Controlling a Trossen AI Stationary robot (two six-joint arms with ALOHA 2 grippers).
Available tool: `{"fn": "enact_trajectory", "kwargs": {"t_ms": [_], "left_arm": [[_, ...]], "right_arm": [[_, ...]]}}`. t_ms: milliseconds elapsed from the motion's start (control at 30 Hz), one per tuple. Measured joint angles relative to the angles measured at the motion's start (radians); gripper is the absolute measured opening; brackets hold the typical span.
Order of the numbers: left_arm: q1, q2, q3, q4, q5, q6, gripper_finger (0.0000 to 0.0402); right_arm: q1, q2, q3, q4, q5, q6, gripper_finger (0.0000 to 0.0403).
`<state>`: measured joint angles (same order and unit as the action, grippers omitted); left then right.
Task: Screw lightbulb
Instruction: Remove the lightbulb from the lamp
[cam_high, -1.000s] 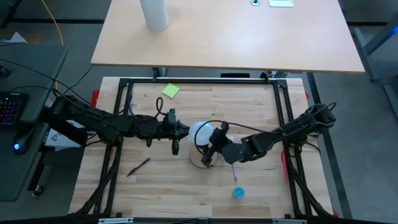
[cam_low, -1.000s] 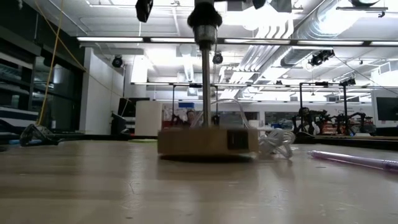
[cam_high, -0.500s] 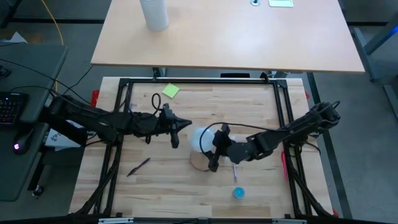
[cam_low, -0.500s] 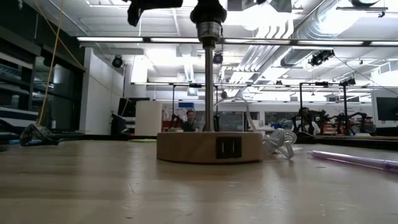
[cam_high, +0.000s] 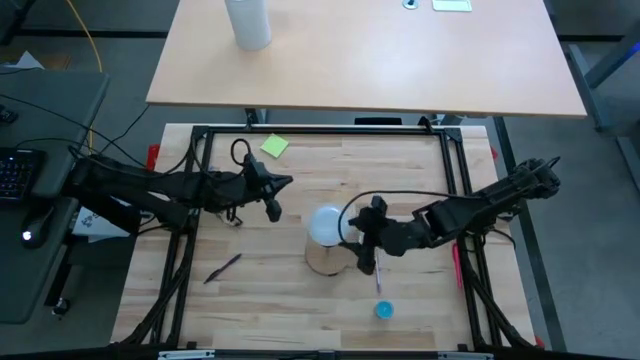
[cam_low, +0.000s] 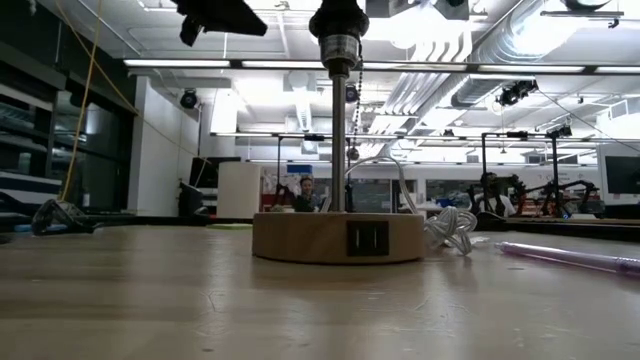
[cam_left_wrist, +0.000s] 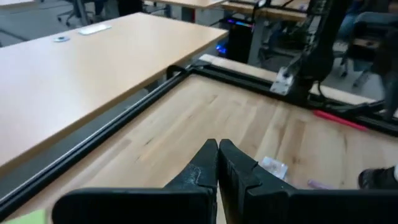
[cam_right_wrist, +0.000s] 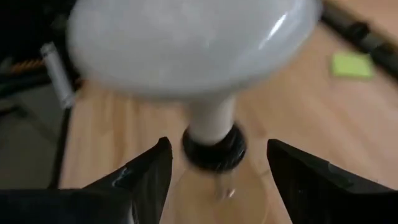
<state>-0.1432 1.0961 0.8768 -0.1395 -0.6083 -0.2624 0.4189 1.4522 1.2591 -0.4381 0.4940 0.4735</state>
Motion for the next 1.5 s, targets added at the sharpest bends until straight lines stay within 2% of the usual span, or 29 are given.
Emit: {"fn": "enact_trajectory", "kwargs": {"t_ms": [100, 267, 367, 533, 633, 700, 867, 967, 1033, 1100, 1267, 1367, 1433, 1500], "left_arm": [[0.0, -0.016, 0.0, -0.069, 0.002, -0.04, 0.0], [-0.015, -0.016, -0.017, -0.246, 0.038, -0.144, 0.0], [-0.042, -0.013, -0.086, -0.204, 0.068, -0.214, 0.0], [-0.104, -0.003, -0.225, 0.019, 0.094, -0.33, 0.0], [-0.14, 0.02, -0.262, 0.053, 0.105, -0.362, 0.0], [-0.161, 0.036, -0.261, 0.051, 0.106, -0.37, 0.0], [-0.195, 0.078, -0.261, 0.114, 0.11, -0.334, 0.0], [-0.198, 0.101, -0.261, 0.126, 0.126, -0.294, 0.0], [-0.195, 0.114, -0.258, 0.134, 0.147, -0.268, 0.0], [-0.191, 0.125, -0.245, 0.13, 0.18, -0.234, 0.0], [-0.191, 0.181, -0.198, 0.131, 0.193, -0.116, 0.0], [-0.195, 0.239, -0.176, 0.141, 0.201, -0.071, 0.0], [-0.201, 0.287, -0.167, 0.145, 0.207, -0.065, 0.0], [-0.208, 0.33, -0.163, 0.174, 0.207, -0.065, 0.0]], "right_arm": [[0.02, -0.039, 0.004, -0.109, -0.077, 0.031, 0.0256], [0.053, -0.112, 0.093, -0.382, -0.083, 0.077, 0.0256], [0.043, -0.14, 0.184, -0.477, -0.056, 0.079, 0.0256], [-0.003, -0.143, 0.366, -0.656, -0.049, 0.061, 0.0237], [-0.03, -0.132, 0.47, -0.731, -0.05, 0.033, 0.0201], [-0.05, -0.116, 0.537, -0.757, -0.058, 0.008, 0.016], [-0.115, -0.06, 0.695, -0.756, -0.188, -0.074, 0.0043], [-0.146, -0.007, 0.788, -0.74, -0.269, -0.139, 0.0009], [-0.162, 0.031, 0.855, -0.739, -0.321, -0.165, 0.0015], [-0.177, 0.072, 0.919, -0.758, -0.368, -0.164, 0.0042], [-0.197, 0.199, 1.092, -0.815, -0.435, -0.134, 0.0162], [-0.218, 0.216, 1.063, -0.699, -0.565, -0.087, 0.022], [-0.231, 0.238, 1.057, -0.641, -0.677, -0.059, 0.0237], [-0.234, 0.27, 1.074, -0.667, -0.731, -0.052, 0.024]]}}
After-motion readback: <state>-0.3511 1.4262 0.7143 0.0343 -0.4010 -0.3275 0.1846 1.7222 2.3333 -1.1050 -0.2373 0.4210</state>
